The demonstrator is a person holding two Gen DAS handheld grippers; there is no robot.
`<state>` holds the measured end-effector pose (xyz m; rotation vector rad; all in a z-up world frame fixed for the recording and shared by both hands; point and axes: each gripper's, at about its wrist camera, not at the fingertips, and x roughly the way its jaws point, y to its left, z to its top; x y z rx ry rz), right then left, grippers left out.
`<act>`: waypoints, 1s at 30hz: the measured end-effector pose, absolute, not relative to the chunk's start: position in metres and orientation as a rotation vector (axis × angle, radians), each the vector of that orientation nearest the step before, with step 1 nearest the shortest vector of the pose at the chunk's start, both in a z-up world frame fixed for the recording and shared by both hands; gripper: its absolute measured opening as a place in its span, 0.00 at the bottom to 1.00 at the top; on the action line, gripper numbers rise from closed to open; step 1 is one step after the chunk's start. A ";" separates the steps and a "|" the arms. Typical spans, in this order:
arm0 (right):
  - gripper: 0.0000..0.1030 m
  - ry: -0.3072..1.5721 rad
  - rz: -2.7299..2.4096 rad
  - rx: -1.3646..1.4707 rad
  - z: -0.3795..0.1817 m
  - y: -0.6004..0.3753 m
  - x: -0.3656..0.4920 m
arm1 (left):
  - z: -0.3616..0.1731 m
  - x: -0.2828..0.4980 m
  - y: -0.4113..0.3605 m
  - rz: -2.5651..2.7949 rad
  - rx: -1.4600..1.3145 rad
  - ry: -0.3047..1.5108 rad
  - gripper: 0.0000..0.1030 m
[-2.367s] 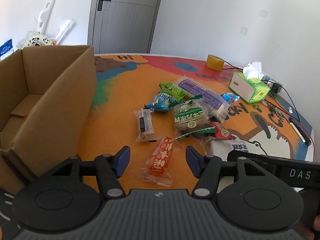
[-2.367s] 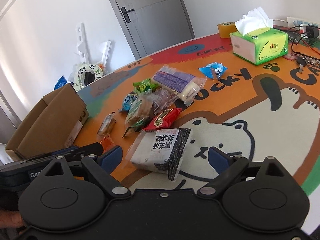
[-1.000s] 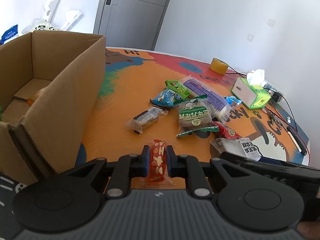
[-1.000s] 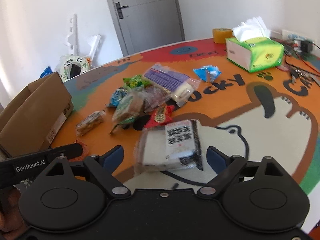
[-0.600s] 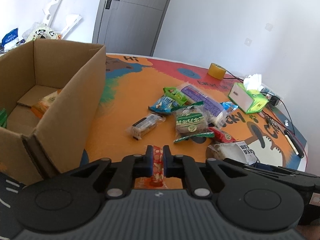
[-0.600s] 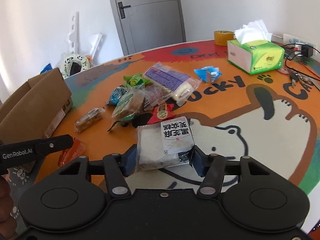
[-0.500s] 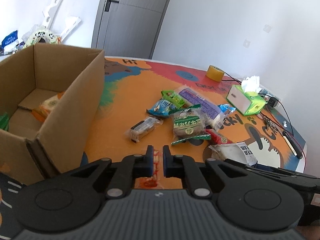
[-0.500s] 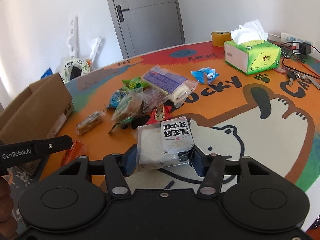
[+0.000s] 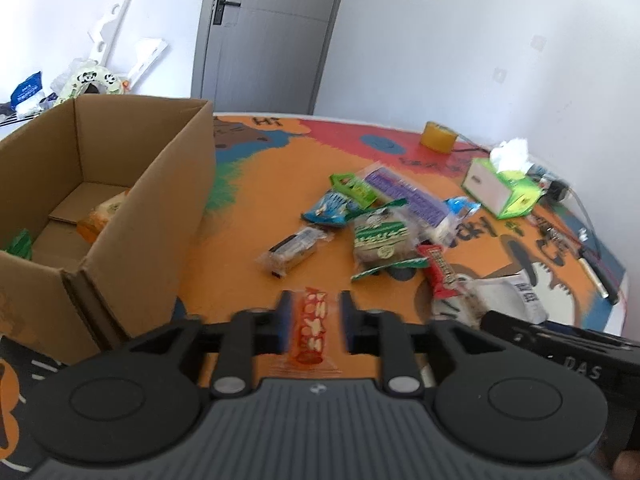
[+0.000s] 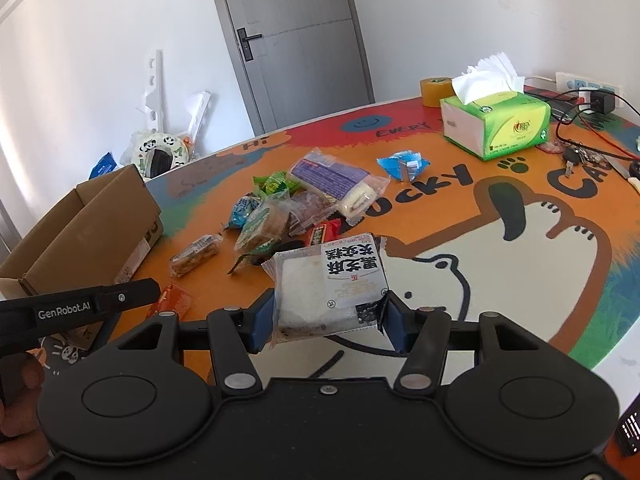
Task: Organize snacks
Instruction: 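Carry both snacks into the cardboard box and open both tools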
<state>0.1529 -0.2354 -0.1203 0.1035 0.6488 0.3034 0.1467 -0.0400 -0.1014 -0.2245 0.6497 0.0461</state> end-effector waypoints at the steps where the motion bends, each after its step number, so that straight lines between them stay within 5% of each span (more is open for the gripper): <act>1: 0.54 0.654 0.302 0.106 -0.122 -0.236 0.154 | -0.103 0.147 -0.040 0.051 -0.223 0.643 0.45; 9: 0.54 0.667 0.303 0.106 -0.128 -0.235 0.156 | -0.125 0.158 -0.048 0.044 -0.187 0.681 0.49; 11: 0.54 0.664 0.309 0.105 -0.129 -0.235 0.156 | -0.127 0.156 -0.051 0.055 -0.153 0.670 0.43; 12: 0.54 0.661 0.313 0.103 -0.129 -0.235 0.155 | -0.127 0.156 -0.052 0.056 -0.146 0.664 0.30; 14: 0.54 0.654 0.321 0.107 -0.128 -0.233 0.155 | -0.126 0.156 -0.050 0.052 -0.154 0.669 0.18; 30: 0.53 0.540 0.387 0.105 -0.089 -0.213 0.143 | -0.072 0.129 -0.037 -0.011 -0.204 0.542 0.17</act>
